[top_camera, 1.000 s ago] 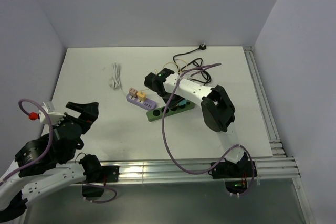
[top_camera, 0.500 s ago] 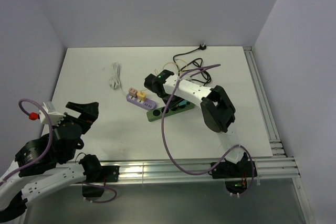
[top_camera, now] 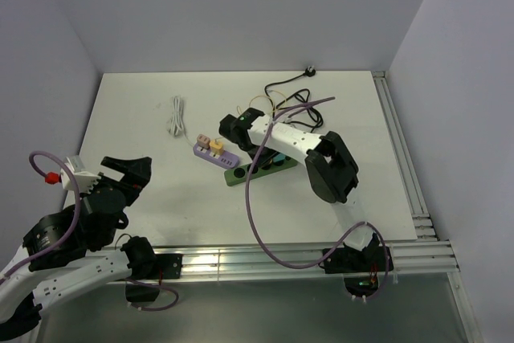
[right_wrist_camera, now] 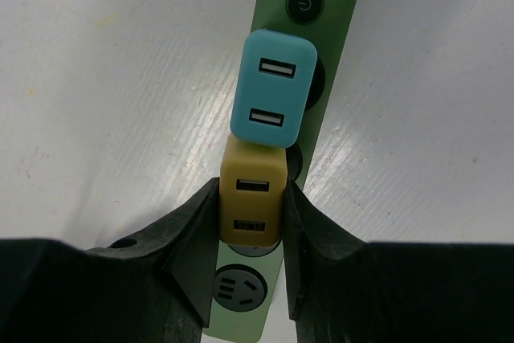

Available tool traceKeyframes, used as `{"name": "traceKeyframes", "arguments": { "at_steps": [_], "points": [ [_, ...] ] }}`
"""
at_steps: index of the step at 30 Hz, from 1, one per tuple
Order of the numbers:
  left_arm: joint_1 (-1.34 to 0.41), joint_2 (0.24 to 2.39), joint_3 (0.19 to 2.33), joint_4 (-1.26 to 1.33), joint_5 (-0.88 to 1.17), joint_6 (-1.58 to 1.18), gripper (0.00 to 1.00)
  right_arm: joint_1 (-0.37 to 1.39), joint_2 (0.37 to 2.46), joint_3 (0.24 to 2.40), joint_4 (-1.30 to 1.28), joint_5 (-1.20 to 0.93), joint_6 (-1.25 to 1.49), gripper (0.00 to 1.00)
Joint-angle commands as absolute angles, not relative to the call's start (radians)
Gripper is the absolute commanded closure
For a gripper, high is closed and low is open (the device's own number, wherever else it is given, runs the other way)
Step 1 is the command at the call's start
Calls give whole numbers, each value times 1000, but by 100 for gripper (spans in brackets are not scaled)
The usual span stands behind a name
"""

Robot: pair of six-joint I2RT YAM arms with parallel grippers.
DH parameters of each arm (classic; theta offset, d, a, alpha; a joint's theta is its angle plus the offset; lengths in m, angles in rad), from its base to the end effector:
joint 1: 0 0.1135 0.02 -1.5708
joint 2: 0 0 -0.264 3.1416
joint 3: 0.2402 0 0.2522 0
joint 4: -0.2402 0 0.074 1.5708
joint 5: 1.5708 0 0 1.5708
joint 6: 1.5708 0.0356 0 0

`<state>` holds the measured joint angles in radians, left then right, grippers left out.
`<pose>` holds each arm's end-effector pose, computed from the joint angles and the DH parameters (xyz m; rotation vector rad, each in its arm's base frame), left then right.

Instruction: Insert the plug

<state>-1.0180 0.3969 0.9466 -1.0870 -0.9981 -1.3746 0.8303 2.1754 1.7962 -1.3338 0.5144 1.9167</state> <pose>0.0434 -0.0134 0.3469 -0.8728 1.6819 -0.5964 0.2861 0.2871 0.1918 1.3255 2.2912 -0.3213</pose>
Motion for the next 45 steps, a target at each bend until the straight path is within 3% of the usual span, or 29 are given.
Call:
{"name": "traceKeyframes", "arguments": {
  "at_steps": [1, 5, 12, 21, 30, 39, 45],
  "points": [
    [-1019, 402, 957, -1109, -994, -1390, 4, 819, 2329, 1625, -1327, 391, 1858, 100],
    [-1019, 400, 950, -1091, -989, -1385, 4, 838, 2324, 1614, -1299, 386, 1848, 100],
    [-1019, 417, 962, -1115, -985, -1399, 5, 813, 2427, 1833, -1396, 434, 1824, 100],
    [-1019, 390, 933, -1077, -974, -1384, 5, 831, 2293, 1445, -1158, 339, 1809, 100],
    [-1019, 400, 948, -1109, -973, -1411, 5, 847, 2453, 1729, -1273, 374, 1778, 100],
    [-1019, 365, 927, -1112, -965, -1427, 6, 865, 2364, 1430, -1108, 307, 1779, 100],
    [-1019, 379, 933, -1133, -962, -1445, 6, 894, 2474, 1580, -1170, 324, 1753, 100]
  ]
}}
